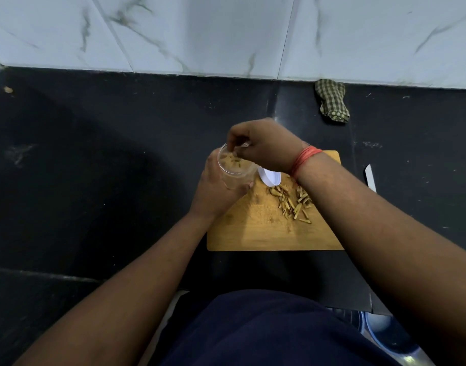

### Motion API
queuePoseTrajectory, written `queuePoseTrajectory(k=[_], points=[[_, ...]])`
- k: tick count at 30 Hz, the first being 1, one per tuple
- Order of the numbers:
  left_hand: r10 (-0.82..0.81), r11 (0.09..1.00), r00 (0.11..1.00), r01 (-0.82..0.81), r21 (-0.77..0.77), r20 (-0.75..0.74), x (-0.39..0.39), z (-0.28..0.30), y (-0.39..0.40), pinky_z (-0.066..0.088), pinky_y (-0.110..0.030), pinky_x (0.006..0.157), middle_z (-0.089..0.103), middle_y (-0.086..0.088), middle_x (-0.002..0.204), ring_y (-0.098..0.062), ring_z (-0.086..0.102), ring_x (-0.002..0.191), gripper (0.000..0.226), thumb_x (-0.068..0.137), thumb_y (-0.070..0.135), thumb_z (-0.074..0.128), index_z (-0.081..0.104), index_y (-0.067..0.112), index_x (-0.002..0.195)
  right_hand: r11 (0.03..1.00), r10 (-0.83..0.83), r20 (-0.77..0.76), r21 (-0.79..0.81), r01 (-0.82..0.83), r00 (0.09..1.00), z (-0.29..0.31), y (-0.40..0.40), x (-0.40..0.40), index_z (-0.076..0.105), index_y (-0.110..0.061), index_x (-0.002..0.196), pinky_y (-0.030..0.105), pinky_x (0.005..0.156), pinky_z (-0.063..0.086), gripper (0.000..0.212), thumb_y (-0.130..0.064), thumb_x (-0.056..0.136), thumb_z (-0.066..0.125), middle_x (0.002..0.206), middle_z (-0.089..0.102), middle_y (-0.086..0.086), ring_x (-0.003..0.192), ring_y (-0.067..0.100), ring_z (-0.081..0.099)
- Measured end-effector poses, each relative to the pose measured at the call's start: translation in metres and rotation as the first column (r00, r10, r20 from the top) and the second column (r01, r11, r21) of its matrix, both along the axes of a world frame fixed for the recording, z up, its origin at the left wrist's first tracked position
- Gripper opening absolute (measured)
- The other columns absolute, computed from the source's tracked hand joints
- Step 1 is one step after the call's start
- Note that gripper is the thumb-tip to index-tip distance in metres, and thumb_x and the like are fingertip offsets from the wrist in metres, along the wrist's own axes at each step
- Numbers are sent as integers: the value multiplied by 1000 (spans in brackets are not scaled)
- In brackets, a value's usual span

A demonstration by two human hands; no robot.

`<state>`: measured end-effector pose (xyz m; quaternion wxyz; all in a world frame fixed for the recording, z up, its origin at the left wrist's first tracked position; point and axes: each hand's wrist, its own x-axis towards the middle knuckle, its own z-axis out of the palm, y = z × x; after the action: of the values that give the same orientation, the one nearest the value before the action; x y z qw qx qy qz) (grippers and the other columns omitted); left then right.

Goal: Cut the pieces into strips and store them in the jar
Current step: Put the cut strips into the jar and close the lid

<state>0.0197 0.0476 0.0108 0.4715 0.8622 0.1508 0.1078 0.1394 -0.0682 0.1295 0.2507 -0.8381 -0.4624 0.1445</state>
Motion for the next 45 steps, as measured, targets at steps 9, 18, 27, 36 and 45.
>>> queuePoseTrajectory(k=[9, 18, 27, 36, 45], points=[[15, 1000, 1000, -15, 1, 23, -1, -3, 0, 54, -43, 96, 45, 5, 141, -12, 52, 125, 102, 68, 70, 76, 32, 22, 147, 935, -190, -385, 210, 287, 903, -6, -26, 7, 72, -12, 97, 21, 85, 55, 23, 4, 84, 62, 96, 74, -2, 90, 6, 69], [25, 1000, 1000, -25, 3, 8, -1, -4, 0, 52, -42, 98, 46, 6, 140, -11, 52, 125, 102, 68, 64, 81, 31, 21, 147, 864, -363, -395, 196, 464, 844, -49, -52, 8, 59, -18, 120, 26, 97, 47, 37, -9, 86, 69, 121, 62, -3, 111, 6, 58], [27, 999, 1000, -28, 27, 15, 0, -5, 0, 51, -43, 101, 46, 3, 139, -12, 51, 127, 99, 70, 65, 79, 33, 20, 145, 956, -289, -215, -119, 268, 933, -85, -63, 7, 32, -21, 148, 31, 107, 38, 90, -30, 74, 82, 145, 41, 5, 132, 23, 41], [26, 997, 1000, -26, 67, 6, 0, -5, 0, 53, -44, 99, 45, 1, 142, -15, 51, 127, 98, 72, 59, 81, 31, 20, 146, 897, -85, 181, -415, 154, 980, -94, -44, 30, 32, -23, 148, 50, 102, 44, 91, -47, 73, 79, 141, 40, 10, 125, 33, 40], [35, 999, 999, -36, 24, 26, -1, -7, 0, 48, -36, 104, 45, 4, 143, -10, 48, 130, 96, 72, 52, 85, 32, 23, 146, 797, -603, -18, -57, 601, 797, -95, -108, 16, 64, -7, 119, 33, 98, 41, 30, -5, 93, 49, 119, 57, 15, 111, 31, 55]])
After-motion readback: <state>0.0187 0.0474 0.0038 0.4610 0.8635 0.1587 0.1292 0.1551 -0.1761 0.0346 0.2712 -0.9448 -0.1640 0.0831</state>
